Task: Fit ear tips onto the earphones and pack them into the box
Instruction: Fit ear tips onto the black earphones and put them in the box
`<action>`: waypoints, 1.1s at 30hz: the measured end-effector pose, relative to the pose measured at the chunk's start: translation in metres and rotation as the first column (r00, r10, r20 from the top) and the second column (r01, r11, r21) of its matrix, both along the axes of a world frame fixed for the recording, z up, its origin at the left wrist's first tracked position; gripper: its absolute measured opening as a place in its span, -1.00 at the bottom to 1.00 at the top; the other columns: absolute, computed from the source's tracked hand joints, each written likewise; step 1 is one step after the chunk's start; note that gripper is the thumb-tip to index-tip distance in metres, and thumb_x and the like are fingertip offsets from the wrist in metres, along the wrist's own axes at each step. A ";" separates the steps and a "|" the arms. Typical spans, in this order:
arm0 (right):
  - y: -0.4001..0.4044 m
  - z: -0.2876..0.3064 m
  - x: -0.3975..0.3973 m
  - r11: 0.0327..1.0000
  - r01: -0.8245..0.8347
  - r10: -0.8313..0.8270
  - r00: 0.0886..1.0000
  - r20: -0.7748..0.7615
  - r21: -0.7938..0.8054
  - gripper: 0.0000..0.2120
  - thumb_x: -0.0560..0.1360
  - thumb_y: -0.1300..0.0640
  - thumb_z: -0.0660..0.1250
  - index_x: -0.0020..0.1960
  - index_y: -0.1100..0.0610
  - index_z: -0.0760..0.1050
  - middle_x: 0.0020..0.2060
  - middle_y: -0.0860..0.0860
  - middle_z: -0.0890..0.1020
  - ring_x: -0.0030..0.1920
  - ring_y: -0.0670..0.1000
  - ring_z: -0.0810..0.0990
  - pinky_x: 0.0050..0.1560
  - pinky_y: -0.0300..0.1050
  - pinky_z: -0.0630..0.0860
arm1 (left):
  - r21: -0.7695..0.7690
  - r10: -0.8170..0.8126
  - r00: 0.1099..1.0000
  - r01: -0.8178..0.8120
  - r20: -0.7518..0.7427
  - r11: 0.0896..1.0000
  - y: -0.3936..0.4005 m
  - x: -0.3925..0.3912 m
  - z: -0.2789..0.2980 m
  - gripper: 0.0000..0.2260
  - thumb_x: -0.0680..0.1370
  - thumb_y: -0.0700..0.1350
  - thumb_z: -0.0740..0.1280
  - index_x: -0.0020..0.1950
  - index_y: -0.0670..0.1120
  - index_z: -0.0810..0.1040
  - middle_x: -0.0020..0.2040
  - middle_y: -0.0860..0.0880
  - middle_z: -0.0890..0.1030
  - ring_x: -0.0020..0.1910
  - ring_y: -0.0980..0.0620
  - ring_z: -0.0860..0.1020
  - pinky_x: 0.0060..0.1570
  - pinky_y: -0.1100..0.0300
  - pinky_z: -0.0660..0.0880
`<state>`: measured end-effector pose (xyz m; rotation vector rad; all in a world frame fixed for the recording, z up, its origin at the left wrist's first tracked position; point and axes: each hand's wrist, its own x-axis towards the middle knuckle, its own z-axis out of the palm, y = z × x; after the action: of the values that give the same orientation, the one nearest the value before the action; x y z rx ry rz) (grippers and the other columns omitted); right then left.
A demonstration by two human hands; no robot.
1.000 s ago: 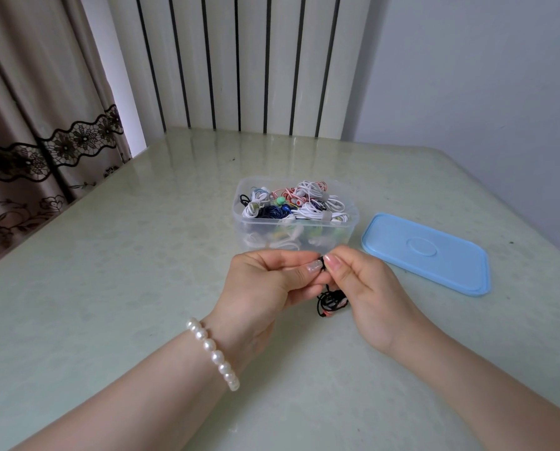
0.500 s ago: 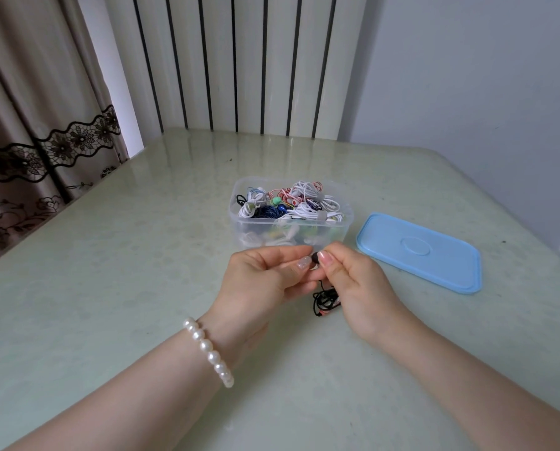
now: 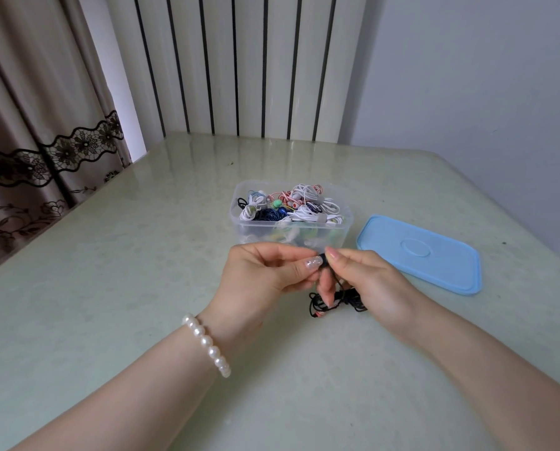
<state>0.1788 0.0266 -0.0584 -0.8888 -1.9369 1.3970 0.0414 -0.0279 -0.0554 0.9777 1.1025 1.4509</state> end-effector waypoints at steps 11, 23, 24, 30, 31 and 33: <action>0.015 0.001 0.014 0.963 0.113 -0.164 0.966 0.200 0.244 -0.51 0.53 -0.18 0.10 -0.29 0.13 0.58 -0.26 0.08 0.64 -0.17 -0.01 0.56 0.06 -0.14 0.42 | -0.018 -0.046 0.963 0.042 -0.265 0.999 0.002 -0.011 0.002 -0.88 0.34 -0.43 0.41 -0.25 -0.23 0.61 -0.40 -0.04 0.65 -0.41 0.11 0.60 -0.30 0.33 0.56; 0.030 -0.018 0.015 0.895 0.323 -0.413 0.859 0.302 0.307 -0.89 0.35 0.04 0.48 -0.32 0.01 0.60 -0.54 -0.13 0.49 -0.50 -0.21 0.39 -0.41 -0.37 0.30 | -0.167 -0.251 0.614 0.192 -0.748 0.967 0.004 -0.030 -0.002 -0.83 0.33 -0.27 0.50 -0.29 0.01 0.65 -0.33 0.00 0.67 -0.36 0.13 0.56 -0.18 0.17 0.55; 0.028 -0.020 0.009 0.897 0.313 -0.409 0.855 0.318 0.311 -0.88 0.32 0.01 0.49 -0.30 0.02 0.60 -0.50 -0.12 0.50 -0.47 -0.19 0.41 -0.37 -0.32 0.33 | -0.177 -0.263 0.602 0.200 -0.754 0.964 0.004 -0.030 -0.002 -0.85 0.33 -0.26 0.49 -0.29 -0.01 0.66 -0.33 -0.01 0.68 -0.36 0.14 0.56 -0.19 0.19 0.55; 0.023 -0.021 -0.008 0.881 0.264 -0.433 0.784 0.445 0.393 -0.89 0.33 0.04 0.49 -0.25 0.07 0.62 -0.45 -0.10 0.54 -0.31 -0.04 0.54 -0.21 -0.19 0.44 | -0.185 -0.261 0.543 0.192 -0.798 0.964 0.003 -0.030 0.001 -0.92 0.35 -0.25 0.46 -0.28 -0.07 0.68 -0.49 0.17 0.58 -0.46 0.29 0.48 -0.32 0.40 0.44; 0.022 -0.021 -0.009 0.878 0.262 -0.436 0.783 0.444 0.401 -0.91 0.34 0.06 0.48 -0.24 0.08 0.63 -0.45 -0.09 0.54 -0.30 -0.03 0.54 -0.19 -0.18 0.45 | -0.179 -0.250 0.551 0.179 -0.796 0.967 0.003 -0.032 0.003 -0.90 0.35 -0.26 0.46 -0.29 -0.06 0.67 -0.48 0.16 0.59 -0.45 0.28 0.49 -0.32 0.41 0.44; 0.021 -0.021 -0.008 0.875 0.261 -0.432 0.801 0.414 0.407 -0.93 0.36 0.11 0.46 -0.19 0.10 0.65 -0.46 -0.13 0.51 -0.34 -0.08 0.51 -0.19 -0.21 0.44 | -0.135 -0.180 0.581 0.120 -0.794 0.984 0.005 -0.041 0.008 -0.84 0.36 -0.27 0.46 -0.33 -0.02 0.66 -0.46 0.13 0.60 -0.43 0.25 0.51 -0.32 0.43 0.44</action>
<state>0.1706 0.0474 -0.0798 -1.4525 -2.1325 0.6260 0.0003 -0.0231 -0.0475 1.7246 1.6432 0.7769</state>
